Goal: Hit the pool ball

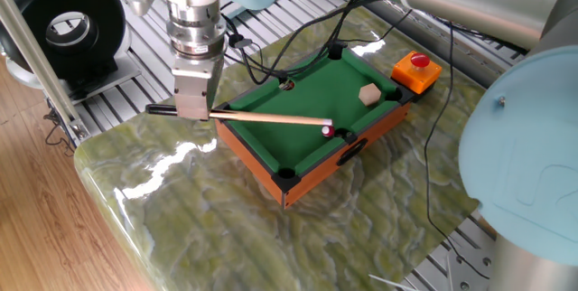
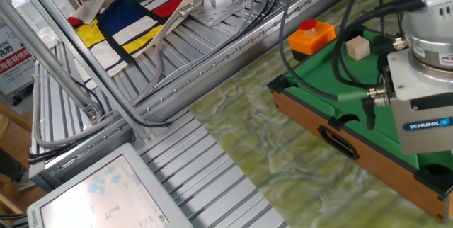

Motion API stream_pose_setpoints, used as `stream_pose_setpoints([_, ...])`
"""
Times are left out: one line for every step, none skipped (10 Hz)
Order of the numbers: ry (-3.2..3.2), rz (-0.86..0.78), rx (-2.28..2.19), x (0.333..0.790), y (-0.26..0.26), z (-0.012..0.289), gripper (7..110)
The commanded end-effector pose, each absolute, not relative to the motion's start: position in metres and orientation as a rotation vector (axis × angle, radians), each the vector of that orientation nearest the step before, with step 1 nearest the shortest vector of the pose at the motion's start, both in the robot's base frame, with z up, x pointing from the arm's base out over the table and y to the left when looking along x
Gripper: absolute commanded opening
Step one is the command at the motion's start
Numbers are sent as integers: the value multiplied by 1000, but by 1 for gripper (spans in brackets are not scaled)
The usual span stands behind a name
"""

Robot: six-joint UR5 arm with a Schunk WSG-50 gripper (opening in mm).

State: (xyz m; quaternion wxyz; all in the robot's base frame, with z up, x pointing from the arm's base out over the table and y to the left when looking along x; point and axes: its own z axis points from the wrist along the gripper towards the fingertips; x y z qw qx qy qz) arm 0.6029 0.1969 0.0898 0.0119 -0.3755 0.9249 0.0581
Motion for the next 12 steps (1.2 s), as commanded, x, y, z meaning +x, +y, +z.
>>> stream_pose_setpoints([2791, 328, -1061, 629, 229, 101, 7])
stream_pose_setpoints([2760, 351, -989, 647, 234, 108, 7])
stream_pose_setpoints([2769, 325, -963, 660, 224, 114, 7])
stream_pose_setpoints([2777, 311, -957, 665, 217, 115, 7])
stream_pose_setpoints([2780, 306, -948, 666, 214, 112, 7])
stream_pose_setpoints([2768, 292, -954, 669, 210, 109, 7])
stream_pose_setpoints([2769, 253, -958, 671, 202, 108, 7])
stream_pose_setpoints([2775, 239, -961, 670, 196, 106, 7])
stream_pose_setpoints([2780, 235, -977, 667, 188, 99, 7])
stream_pose_setpoints([2779, 232, -994, 662, 180, 91, 7])
stream_pose_setpoints([2789, 229, -1003, 655, 171, 87, 7])
stream_pose_setpoints([2821, 227, -991, 648, 163, 85, 7])
